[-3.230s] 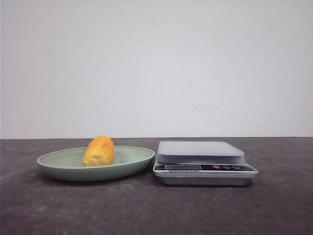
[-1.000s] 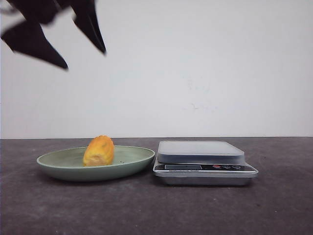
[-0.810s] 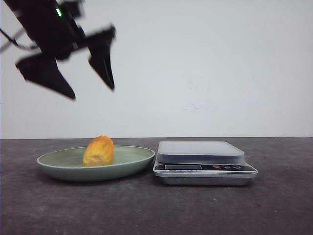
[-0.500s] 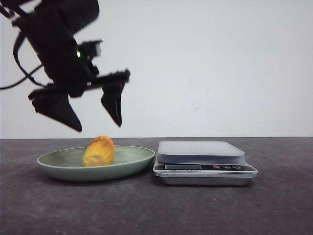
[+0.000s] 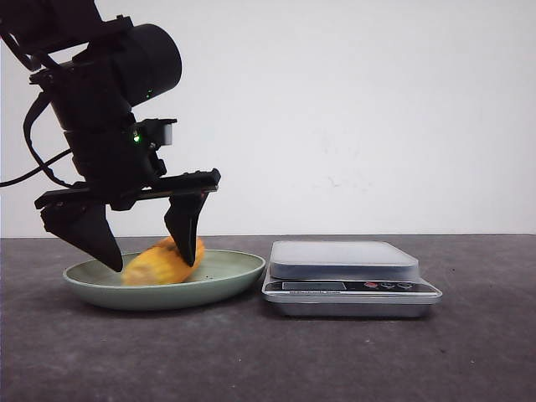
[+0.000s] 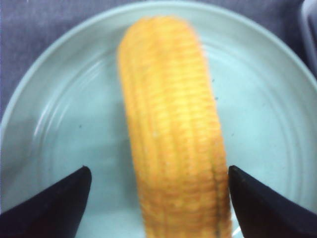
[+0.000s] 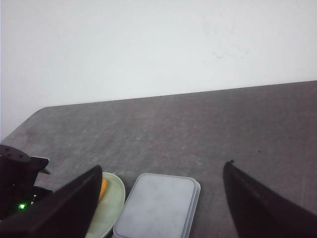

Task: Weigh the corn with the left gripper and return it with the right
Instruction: 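Lower the open left gripper over the yellow corn cob on the plate, then close the left gripper on the corn cob and lift it, then carry the corn cob with the left gripper over the scale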

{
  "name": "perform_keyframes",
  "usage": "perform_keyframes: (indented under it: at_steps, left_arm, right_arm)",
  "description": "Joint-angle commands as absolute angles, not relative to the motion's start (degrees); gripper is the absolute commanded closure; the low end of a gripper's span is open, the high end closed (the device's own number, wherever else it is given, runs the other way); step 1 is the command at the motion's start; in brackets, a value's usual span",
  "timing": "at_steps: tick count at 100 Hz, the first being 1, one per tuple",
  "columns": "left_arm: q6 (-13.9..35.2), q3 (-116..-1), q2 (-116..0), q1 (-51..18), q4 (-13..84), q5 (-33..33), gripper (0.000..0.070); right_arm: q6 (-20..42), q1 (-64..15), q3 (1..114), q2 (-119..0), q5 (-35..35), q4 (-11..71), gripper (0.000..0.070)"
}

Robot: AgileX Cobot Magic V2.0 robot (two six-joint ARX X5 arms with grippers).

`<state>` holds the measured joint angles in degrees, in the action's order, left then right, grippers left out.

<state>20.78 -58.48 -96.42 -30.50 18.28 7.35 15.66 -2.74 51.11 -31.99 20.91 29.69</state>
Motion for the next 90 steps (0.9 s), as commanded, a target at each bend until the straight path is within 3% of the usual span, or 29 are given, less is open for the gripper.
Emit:
perform_keyframes:
  at_steps: [1,6,14,19,36,58,72,90]
  left_arm:
    - [21.58,-59.44,-98.1,-31.22,18.26,7.55,0.0209]
    - [21.58,-59.44,-98.32,-31.38,18.39,7.53,0.0282]
    - [21.43,-59.44,-98.41,-31.73,18.33,7.53,0.0474]
    - [21.06,-59.44,-98.39,-32.05,18.11,7.53,0.0559]
    - [19.97,-59.44,-98.37,-32.32,18.15,7.51,0.07]
    - [19.97,-59.44,-94.04,-33.26,18.44,7.03,0.07]
    - [19.86,-59.51,-87.37,-33.5,18.33,3.33,0.0699]
    - [23.24,-61.23,-79.81,-34.79,17.93,-1.67,0.0697]
  right_arm:
    - [16.1,-2.94,52.21,-32.14,21.08,29.3,0.0207]
    - [16.1,-2.94,52.21,-32.14,21.08,29.3,0.0207]
    - [16.1,-2.94,52.21,-32.14,21.08,29.32,0.0207]
    - [16.08,-2.94,52.21,-32.14,21.08,29.45,0.0207]
    - [15.79,-2.94,52.21,-32.14,20.97,30.15,0.0207]
    - [14.94,-2.94,52.21,-32.14,20.75,30.28,0.0207]
    - [14.72,-2.94,52.21,-32.14,20.82,30.17,0.0208]
    - [14.72,-2.92,52.21,-32.12,20.75,29.74,0.0208]
